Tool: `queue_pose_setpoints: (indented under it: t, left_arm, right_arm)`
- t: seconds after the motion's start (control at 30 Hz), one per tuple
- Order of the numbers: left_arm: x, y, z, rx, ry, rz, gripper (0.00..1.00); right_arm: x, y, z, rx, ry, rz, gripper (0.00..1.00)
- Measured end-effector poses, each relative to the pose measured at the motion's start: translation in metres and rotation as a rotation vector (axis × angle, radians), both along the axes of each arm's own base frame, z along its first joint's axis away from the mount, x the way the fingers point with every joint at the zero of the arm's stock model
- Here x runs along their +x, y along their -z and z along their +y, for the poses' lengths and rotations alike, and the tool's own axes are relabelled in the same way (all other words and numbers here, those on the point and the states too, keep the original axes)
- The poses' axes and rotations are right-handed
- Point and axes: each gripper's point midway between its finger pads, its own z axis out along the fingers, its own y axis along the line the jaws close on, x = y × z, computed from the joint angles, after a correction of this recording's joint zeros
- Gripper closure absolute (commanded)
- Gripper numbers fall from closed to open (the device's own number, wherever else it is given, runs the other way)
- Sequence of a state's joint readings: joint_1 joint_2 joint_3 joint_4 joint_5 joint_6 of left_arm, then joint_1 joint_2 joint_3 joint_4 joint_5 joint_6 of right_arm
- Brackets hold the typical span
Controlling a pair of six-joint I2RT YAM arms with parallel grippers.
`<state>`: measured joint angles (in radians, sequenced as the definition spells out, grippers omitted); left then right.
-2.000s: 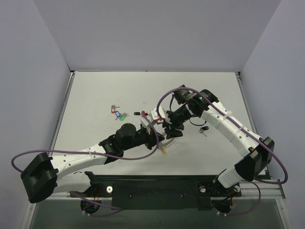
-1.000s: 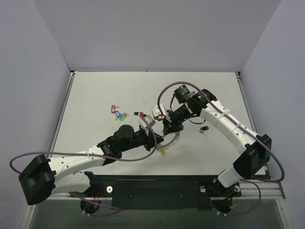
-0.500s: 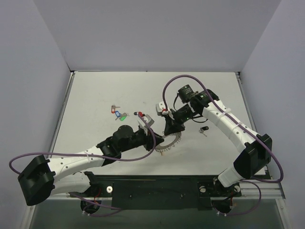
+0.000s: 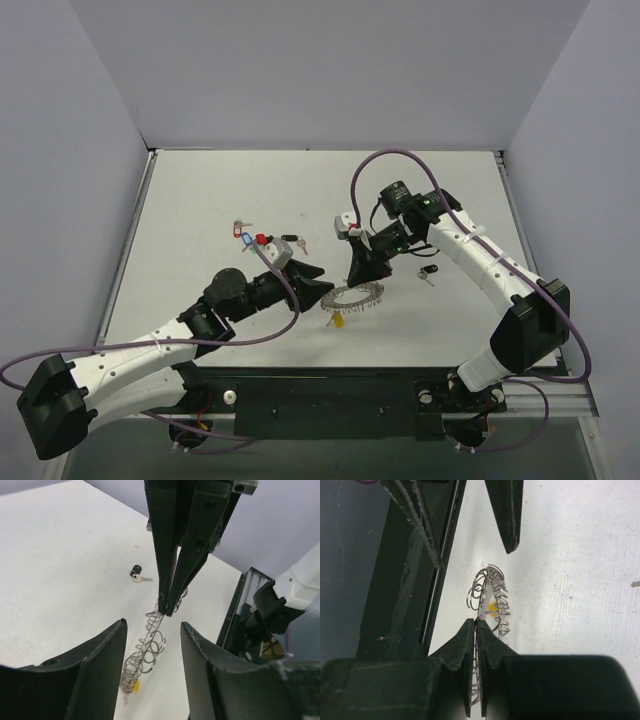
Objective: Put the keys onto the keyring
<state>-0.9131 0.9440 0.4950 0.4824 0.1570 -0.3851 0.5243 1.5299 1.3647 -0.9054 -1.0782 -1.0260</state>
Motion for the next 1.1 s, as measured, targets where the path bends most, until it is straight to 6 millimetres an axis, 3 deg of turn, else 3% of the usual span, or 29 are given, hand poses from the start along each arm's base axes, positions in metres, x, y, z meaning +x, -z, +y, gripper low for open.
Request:
queue_pose_setpoints:
  t: [0.17, 0.27, 0.4, 0.73, 1.1]
  left_arm:
    - [0.0, 0.007, 0.008, 0.098, 0.042, -0.2, 0.54]
    - [-0.003, 0.018, 0.008, 0.184, 0.093, -0.343, 0.65]
    - [0.0, 0.029, 0.0, 0.285, 0.175, -0.494, 0.65]
    - [-0.006, 0.045, -0.018, 0.312, 0.318, -0.591, 0.66]
    - [-0.02, 0.027, -0.034, 0.203, 0.372, -0.625, 0.65]
  right_arm:
    - [-0.009, -0.001, -0.002, 0.021, -0.051, -0.003, 1.0]
    - [-0.017, -0.004, -0.006, 0.023, -0.103, 0.001, 1.0]
    - [-0.025, -0.009, -0.008, 0.041, -0.173, -0.002, 1.0]
    - [-0.037, -0.011, -0.013, 0.063, -0.251, -0.005, 1.0]
    - [-0.034, -0.011, -0.011, 0.082, -0.281, -0.032, 1.0]
